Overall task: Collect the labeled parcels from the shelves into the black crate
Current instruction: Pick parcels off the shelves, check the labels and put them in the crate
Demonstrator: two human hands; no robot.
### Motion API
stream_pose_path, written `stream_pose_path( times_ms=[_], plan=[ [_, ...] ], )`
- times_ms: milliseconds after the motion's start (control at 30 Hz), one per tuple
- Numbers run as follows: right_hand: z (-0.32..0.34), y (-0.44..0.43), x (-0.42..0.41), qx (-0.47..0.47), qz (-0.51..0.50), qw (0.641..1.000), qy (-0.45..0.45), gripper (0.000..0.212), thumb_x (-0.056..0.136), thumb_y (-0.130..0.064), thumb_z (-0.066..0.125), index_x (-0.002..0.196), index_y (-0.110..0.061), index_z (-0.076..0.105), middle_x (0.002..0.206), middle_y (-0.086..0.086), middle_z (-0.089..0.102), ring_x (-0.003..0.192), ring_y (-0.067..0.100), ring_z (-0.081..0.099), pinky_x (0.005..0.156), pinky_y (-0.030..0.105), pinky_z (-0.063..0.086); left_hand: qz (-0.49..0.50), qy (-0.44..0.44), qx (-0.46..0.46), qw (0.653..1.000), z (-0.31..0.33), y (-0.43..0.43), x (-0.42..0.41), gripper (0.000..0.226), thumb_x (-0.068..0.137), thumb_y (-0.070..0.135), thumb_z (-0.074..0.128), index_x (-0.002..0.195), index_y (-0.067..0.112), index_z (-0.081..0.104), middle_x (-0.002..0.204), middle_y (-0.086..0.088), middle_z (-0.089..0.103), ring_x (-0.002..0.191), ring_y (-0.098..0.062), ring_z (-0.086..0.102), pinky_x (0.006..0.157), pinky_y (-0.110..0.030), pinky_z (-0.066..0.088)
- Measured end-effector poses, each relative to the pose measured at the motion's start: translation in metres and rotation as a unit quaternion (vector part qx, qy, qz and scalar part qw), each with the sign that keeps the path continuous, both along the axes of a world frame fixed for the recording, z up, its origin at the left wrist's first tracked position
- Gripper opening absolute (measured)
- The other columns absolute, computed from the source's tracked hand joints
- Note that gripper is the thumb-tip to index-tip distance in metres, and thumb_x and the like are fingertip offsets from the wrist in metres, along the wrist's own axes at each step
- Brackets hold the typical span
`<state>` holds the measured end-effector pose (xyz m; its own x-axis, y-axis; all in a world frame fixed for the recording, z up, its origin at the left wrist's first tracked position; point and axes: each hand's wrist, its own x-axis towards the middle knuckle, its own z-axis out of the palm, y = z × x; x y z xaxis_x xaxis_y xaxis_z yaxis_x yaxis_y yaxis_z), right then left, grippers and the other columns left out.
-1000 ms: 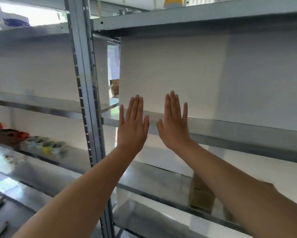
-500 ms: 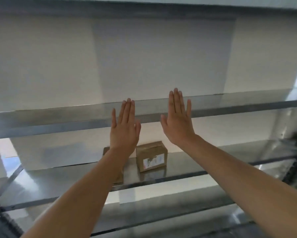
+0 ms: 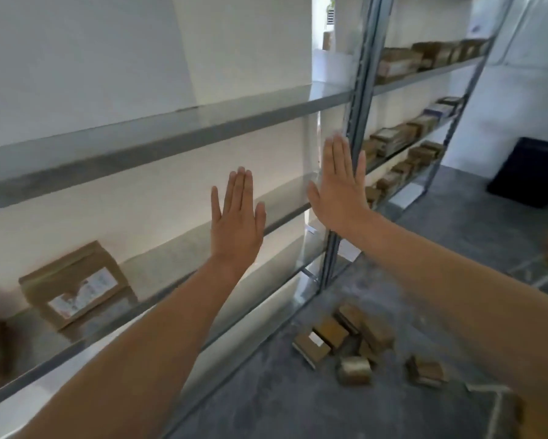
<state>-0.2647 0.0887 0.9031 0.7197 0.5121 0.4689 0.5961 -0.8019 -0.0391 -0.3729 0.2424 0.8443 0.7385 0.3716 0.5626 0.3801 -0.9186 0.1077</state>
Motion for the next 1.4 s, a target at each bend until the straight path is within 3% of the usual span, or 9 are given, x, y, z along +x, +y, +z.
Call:
stream_pose_path(
  times_ms=[267,633,833,1067,1400],
  plan=[
    [-0.059,-0.093,0.045,0.003,-0.115,0.990,0.082,0.076,0.102,-0.038,0.031,0.155,-0.002,-0.009,0.164,0.014,-0.013,0.152,0.026,-0.014,0.120,0.049,-0.012,-0.148,0.053,0.003,0.987,-0.027,-0.069,0.080,0.058,0.105,0.036,0.016,0.157,0.011,0.010,0.165,-0.003,0.011,0.153,-0.017,0.004,0.123,-0.049,0.005],
    [-0.107,-0.135,0.115,-0.024,-0.263,0.950,0.170,0.076,0.103,-0.037,0.032,0.155,-0.004,-0.013,0.164,0.011,-0.018,0.150,0.023,-0.020,0.119,0.048,-0.016,-0.273,0.114,-0.034,0.955,-0.082,-0.081,0.197,0.057,0.106,0.034,0.023,0.157,0.013,0.009,0.165,-0.002,0.010,0.153,-0.016,0.000,0.123,-0.046,-0.003],
    [-0.121,-0.141,0.153,-0.008,-0.330,0.918,0.222,0.076,0.103,-0.036,0.032,0.155,-0.005,-0.014,0.163,0.009,-0.020,0.150,0.022,-0.021,0.120,0.047,-0.016,-0.290,0.129,-0.096,0.943,-0.101,-0.068,0.262,0.056,0.106,0.033,0.023,0.157,0.013,0.008,0.165,-0.001,0.008,0.152,-0.015,-0.001,0.118,-0.038,-0.013],
    [-0.148,-0.159,0.168,-0.033,-0.363,0.896,0.254,0.077,0.102,-0.039,0.031,0.155,-0.006,-0.015,0.163,0.009,-0.021,0.150,0.022,-0.022,0.120,0.048,-0.016,-0.334,0.188,-0.112,0.917,-0.138,-0.077,0.295,0.058,0.106,0.034,0.020,0.157,0.013,0.006,0.166,-0.002,0.005,0.152,-0.014,-0.003,0.123,-0.046,-0.004],
    [-0.183,-0.219,0.213,0.001,-0.396,0.867,0.302,0.076,0.103,-0.038,0.032,0.155,-0.006,-0.013,0.164,0.009,-0.018,0.150,0.022,-0.020,0.120,0.048,-0.014,-0.368,0.200,-0.129,0.899,-0.160,-0.152,0.357,0.058,0.106,0.035,0.023,0.157,0.013,0.009,0.166,-0.002,0.008,0.152,-0.015,-0.001,0.122,-0.043,-0.006]
  ],
)
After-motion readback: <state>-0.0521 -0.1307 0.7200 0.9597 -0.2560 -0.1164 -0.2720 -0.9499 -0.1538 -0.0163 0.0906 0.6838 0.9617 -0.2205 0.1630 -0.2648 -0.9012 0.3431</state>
